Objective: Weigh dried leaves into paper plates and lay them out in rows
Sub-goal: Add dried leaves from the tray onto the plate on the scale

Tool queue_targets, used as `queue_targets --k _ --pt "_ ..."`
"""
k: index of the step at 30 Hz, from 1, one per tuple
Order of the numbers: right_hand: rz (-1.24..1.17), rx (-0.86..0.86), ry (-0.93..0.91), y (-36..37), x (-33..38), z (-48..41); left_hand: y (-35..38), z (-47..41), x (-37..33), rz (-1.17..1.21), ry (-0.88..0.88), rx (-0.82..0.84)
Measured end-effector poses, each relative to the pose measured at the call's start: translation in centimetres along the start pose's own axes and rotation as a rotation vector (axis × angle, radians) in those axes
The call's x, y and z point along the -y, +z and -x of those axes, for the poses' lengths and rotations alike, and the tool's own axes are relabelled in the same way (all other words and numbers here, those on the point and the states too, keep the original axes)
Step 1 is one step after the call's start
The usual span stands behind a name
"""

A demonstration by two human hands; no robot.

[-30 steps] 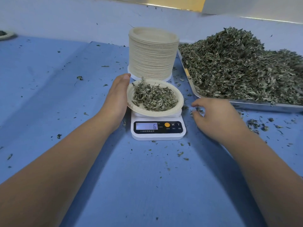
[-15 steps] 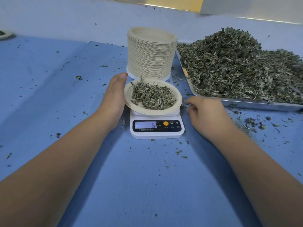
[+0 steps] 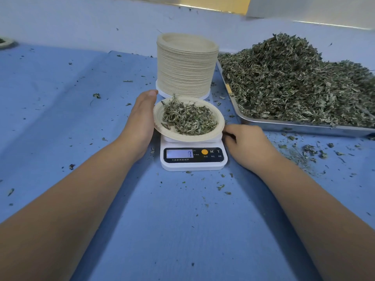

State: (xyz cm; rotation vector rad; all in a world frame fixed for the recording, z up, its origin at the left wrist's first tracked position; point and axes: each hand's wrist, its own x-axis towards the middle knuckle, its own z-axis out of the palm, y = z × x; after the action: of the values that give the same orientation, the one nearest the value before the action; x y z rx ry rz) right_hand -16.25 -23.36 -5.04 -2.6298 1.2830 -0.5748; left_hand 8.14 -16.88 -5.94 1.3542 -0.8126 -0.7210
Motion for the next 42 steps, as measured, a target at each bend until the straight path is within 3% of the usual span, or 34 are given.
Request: queue_targets --k 9,15,20,25,30,35,38,42 --pt "0.071 -0.091 -0.028 -1.0 -1.0 0.5 -0.1 -0.1 0.1 -0.005 0.001 -0.013" --pt "-0.013 -0.451 -0.056 -2.6 0.0 0.6 -0.1 -0.5 0.3 -0.016 -0.009 -0.013" --pt "-0.017 -0.569 -0.05 -4.3 0.3 -1.0 -0.3 -0.6 0.5 0.001 -0.009 -0.004" --pt "0.067 -0.325 0.136 -4.4 -0.7 -2.3 0.0 0.0 -0.1 0.026 -0.008 0.017" --pt "-0.066 -0.433 0.043 -1.9 0.6 0.7 0.0 -0.1 -0.2 0.068 -0.033 0.038" --pt "-0.067 -0.23 0.025 -1.1 2.0 0.7 0.1 0.2 -1.0 0.202 -0.175 0.109" --pt "-0.135 -0.18 0.043 -0.7 2.7 0.6 0.6 0.7 -1.5 0.265 -0.215 0.075" --pt "-0.202 -0.13 0.015 -0.5 4.5 -0.1 0.3 0.6 -2.8 0.413 -0.33 -0.1"
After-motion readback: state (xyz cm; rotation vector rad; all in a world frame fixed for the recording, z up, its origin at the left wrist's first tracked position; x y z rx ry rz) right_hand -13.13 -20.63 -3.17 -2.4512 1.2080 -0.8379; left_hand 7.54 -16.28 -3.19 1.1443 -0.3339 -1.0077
